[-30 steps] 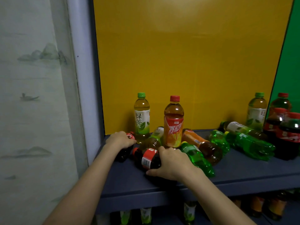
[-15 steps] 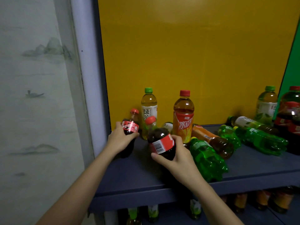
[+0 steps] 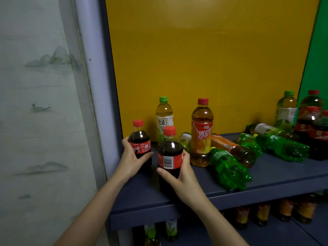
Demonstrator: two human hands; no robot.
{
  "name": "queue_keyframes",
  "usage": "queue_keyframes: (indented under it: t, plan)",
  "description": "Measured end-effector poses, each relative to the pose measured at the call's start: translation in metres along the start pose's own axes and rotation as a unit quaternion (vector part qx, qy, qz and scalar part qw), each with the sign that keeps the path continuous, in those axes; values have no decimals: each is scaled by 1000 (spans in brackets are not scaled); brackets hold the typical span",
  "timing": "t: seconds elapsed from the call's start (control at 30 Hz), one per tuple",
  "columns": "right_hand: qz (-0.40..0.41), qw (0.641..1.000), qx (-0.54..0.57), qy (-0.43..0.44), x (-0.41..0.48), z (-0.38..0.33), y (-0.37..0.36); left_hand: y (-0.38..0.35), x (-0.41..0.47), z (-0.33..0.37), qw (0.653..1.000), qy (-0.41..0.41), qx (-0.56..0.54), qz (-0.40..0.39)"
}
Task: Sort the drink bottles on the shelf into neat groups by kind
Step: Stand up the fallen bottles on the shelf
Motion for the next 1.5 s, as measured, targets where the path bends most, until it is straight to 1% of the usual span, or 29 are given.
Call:
queue_keyframes:
  t: [0.13,0.23,0.3,0.33,0.37,0.4,0.47,0.5,0.53,0.57,0.63,0.7,0.77,0.87,0.97,1.07,1.13,1.2,1.27,1.37,1.5]
  plan:
    - [-6,1000,1,-12,2,2,-5,-1,-2,0,1000,2,10,2]
    - [-12,1000,-18,-20,0,1,-4,-1,-5,-4,999,30,15,-10]
    - [-17,998,-52,-17,-6,-3,2,3,-10,-8,998,54,23,-19]
    - [-11,996,-84,-7,-10,-7,9,9,-13,-7,998,58,36,-8]
    - [3,992,-124,9,-16,-14,19,18,-17,-2,997,52,61,19]
    - [23,986,-165,32,-21,-23,31,30,-24,9,993,32,91,62]
    - [66,969,-225,79,-29,-42,60,51,-45,50,977,-50,133,158]
    - [90,961,-244,89,-30,-48,76,56,-59,75,967,-100,141,190]
    - [116,955,-259,89,-29,-51,93,56,-70,98,958,-146,144,202]
    - [140,948,-274,80,-26,-50,110,50,-79,118,953,-181,145,193]
    - [162,934,-316,40,-17,-39,137,20,-87,144,957,-220,150,116]
    - [133,916,-377,-37,-5,-17,148,-21,-89,153,962,-218,161,27]
    - [82,894,-428,-102,4,5,150,-58,-89,156,961,-209,177,-22]
    - [39,885,-442,-140,10,20,153,-100,-79,147,959,-184,210,-41]
    - [20,869,-475,-134,15,20,158,-129,-60,127,949,-131,284,-34]
    - [-4,860,-492,-135,18,22,163,-146,-34,106,918,-65,391,-22]
    - [-15,859,-494,-136,19,23,166,-152,-18,92,885,-8,464,-33]
    - [-31,858,-494,-136,21,24,168,-152,-4,80,855,51,514,-49]
    - [-48,862,-485,-142,22,26,168,-151,7,72,843,99,525,-63]
    - [-66,864,-476,-149,22,27,168,-147,24,62,841,148,510,-102]
    - [-70,860,-486,-141,26,24,167,-141,36,50,831,207,493,-154]
Point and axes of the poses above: each hand's wrist, its own x-axis towards the middle knuckle, its own y-axis out of the back of the hand, z = x × y, the point moved 10 cm from there along x, towards the middle knuckle, and after that the axes turned 6 degrees about -y, right-handed, at the moved point
